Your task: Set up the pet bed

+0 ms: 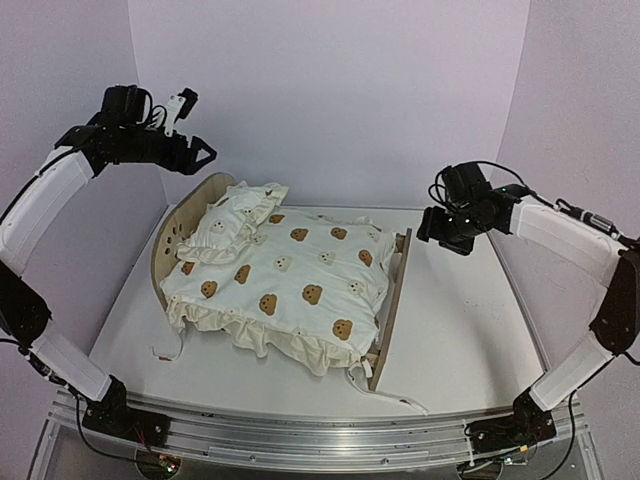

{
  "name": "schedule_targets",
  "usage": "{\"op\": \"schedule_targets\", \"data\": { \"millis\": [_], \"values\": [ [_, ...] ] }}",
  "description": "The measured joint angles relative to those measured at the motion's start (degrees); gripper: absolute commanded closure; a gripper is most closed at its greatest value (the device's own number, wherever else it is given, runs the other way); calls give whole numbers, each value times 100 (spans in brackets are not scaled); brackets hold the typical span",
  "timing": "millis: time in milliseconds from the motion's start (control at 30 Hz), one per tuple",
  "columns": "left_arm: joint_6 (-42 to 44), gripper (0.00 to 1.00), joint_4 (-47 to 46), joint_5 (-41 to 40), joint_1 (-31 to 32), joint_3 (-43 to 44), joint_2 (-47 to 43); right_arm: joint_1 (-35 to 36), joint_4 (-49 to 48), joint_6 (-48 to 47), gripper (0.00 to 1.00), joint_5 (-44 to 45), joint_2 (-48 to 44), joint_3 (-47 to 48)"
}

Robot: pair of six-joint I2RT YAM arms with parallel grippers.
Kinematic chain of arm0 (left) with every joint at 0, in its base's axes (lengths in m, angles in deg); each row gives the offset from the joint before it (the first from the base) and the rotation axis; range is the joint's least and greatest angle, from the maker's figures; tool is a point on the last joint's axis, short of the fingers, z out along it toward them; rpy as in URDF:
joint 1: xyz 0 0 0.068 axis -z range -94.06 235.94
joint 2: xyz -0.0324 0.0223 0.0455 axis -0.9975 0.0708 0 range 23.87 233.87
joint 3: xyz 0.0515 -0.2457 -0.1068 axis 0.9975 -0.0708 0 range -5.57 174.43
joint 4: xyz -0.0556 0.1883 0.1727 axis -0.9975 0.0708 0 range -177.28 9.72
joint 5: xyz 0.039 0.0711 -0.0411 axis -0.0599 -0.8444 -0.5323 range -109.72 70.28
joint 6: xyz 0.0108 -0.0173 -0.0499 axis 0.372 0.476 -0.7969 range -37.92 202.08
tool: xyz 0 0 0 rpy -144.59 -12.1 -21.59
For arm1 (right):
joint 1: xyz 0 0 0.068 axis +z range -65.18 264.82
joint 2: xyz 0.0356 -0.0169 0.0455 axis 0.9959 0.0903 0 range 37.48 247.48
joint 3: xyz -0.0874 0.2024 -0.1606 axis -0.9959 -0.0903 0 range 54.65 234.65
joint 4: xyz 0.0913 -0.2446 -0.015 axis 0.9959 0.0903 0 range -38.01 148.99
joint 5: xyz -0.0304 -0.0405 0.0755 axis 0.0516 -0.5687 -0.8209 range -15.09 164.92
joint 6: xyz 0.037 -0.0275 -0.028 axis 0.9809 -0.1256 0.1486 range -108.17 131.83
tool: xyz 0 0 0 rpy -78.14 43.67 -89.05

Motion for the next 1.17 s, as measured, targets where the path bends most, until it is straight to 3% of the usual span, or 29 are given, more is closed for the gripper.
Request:
{"op": "schedule_targets", "data": {
  "millis": [133,367,500,633,900,1167],
  "values": [
    [-208,6,-420,-218,-678,-534,-379,-513,-74,-126,27,4,-648,-220],
    [-478,7,-1398,-866,-2120,-3100,-1667,-1664,-323,-819,22,131,-1502,-1525],
    [-643,5,-2025,-1105,-2655,-4725,-2214,-2180,-876,-1284,15,115,-2057,-2991],
    [-823,0,-2775,-1050,-2765,-6266,-2762,-2312,-1616,-1598,10,164,-2766,-4355],
    [-1291,0,-4311,-731,-2780,-8275,-3731,-2314,-3529,-1757,5,528,-4201,-6569],
    [-1655,0,-5024,-760,-2830,-8882,-3920,-2314,-4416,-1820,5,549,-4758,-7365]
  ]
}}
